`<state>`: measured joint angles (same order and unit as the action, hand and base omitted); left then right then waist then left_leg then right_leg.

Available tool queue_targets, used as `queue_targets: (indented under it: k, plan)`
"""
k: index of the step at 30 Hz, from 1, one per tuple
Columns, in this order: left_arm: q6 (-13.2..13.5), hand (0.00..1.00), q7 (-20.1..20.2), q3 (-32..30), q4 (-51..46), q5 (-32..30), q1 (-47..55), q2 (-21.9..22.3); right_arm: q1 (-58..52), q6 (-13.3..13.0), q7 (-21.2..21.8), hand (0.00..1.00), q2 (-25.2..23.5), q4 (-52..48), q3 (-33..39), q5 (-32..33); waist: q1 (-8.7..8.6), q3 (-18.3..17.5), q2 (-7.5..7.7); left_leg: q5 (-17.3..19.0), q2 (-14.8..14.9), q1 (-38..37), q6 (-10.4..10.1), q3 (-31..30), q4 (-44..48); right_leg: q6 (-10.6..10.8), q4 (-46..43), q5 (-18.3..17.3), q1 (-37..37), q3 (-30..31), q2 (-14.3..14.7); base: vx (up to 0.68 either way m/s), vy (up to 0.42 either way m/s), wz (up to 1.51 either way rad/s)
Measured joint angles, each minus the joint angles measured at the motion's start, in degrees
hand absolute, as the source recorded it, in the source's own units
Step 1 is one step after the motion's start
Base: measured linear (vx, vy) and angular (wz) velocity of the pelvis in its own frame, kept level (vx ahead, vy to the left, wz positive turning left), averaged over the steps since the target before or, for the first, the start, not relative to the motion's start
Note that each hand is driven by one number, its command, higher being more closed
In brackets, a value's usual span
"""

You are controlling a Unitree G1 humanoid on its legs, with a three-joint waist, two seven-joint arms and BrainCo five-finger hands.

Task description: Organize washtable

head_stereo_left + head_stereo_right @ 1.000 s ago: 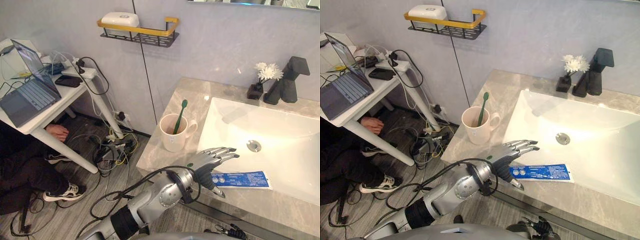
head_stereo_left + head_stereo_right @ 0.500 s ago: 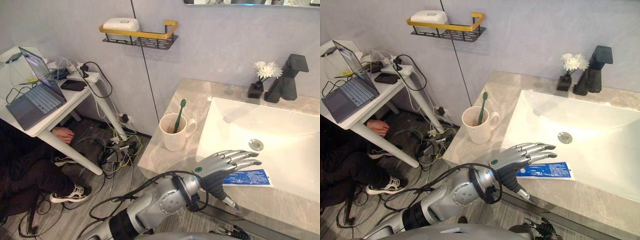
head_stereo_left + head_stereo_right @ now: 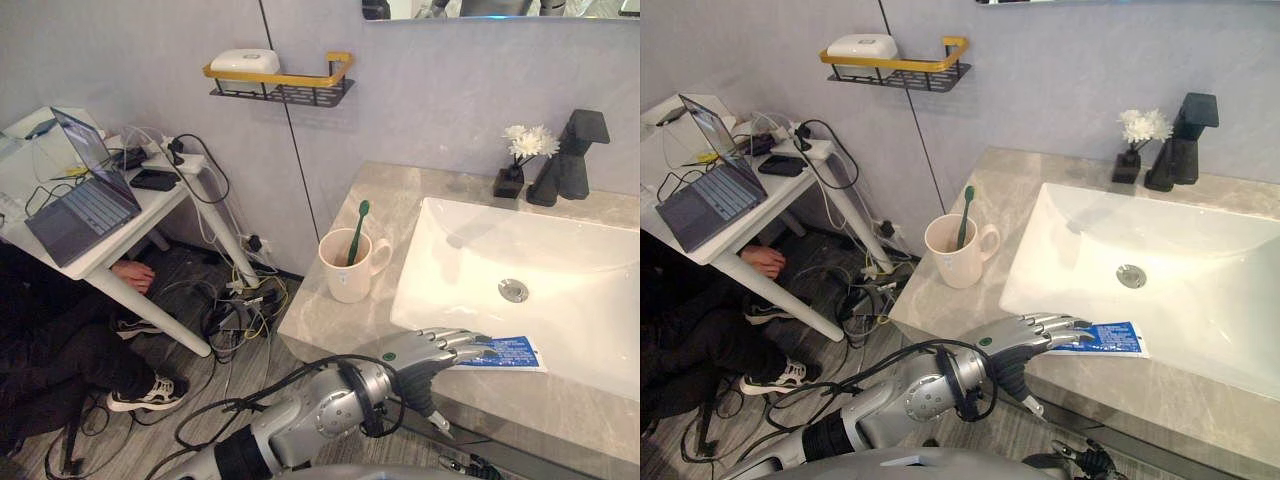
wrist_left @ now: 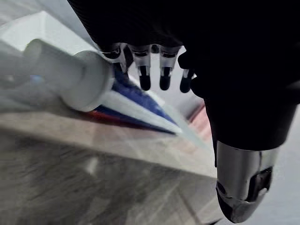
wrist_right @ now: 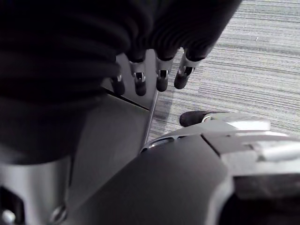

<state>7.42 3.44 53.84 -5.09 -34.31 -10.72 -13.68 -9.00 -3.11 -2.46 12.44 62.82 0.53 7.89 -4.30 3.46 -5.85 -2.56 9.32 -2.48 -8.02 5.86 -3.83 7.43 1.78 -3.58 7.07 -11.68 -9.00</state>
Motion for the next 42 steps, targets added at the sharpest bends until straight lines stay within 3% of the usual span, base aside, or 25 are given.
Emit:
queue_targets:
  k: [10, 11, 22, 26, 42]
  plan:
    - [-0.05, 0.00, -0.16, -0.18, 3.53, -1.09, -0.18, 0.24, 0.29, 0.03, 0.00, 0.00, -0.43, 0.00, -0.26, 0.00, -0.03, -0.09, 1.01, 0.00, -0.01, -0.12, 0.00, 0.09, -0.42, 0.00, 0.74, 0.08, 0.26, -0.15, 0.03, 0.00, 0.000, 0.00]
    - [-0.05, 1.00, -0.21, -0.18, 3.93, -1.14, -0.31, 0.39, 0.29, 0.03, 0.00, 0.00, -0.43, 0.00, -0.26, 0.00, -0.03, -0.09, 1.02, 0.00, -0.01, -0.15, -0.01, 0.09, -0.44, 0.00, 0.75, 0.08, 0.28, -0.15, 0.03, 0.00, 0.000, 0.00]
    - [0.07, 1.00, -2.06, -2.43, 8.90, -2.29, -4.26, 4.68, 0.63, 0.05, 0.00, 0.00, -1.26, -0.07, 0.04, 0.00, -0.69, 0.71, 2.26, -0.04, -0.01, -0.64, -0.08, 0.28, -1.01, 0.10, 1.45, 0.19, 0.80, -0.15, 0.11, 0.00, 0.000, 0.00]
    - [0.12, 1.00, -2.48, -2.64, 9.44, -2.29, -5.84, 4.94, 1.07, 0.03, -0.01, 0.00, -1.47, -0.26, 0.16, 0.00, -1.64, 0.80, 2.41, -0.03, -0.01, -0.72, -0.08, 0.49, -1.14, 0.11, 1.79, 0.23, 0.88, -0.10, 0.14, 0.01, -0.002, -0.01]
    - [1.33, 1.00, -2.52, -2.36, 10.03, -2.27, -6.24, 5.04, 1.02, 0.03, -0.02, 0.00, -1.98, -0.29, 1.41, 0.01, -1.53, 0.84, 2.46, -0.02, 0.00, -0.75, -0.09, 0.59, -0.85, 0.09, 1.78, 0.54, 1.01, -0.08, 0.10, 0.00, 0.001, 0.00]
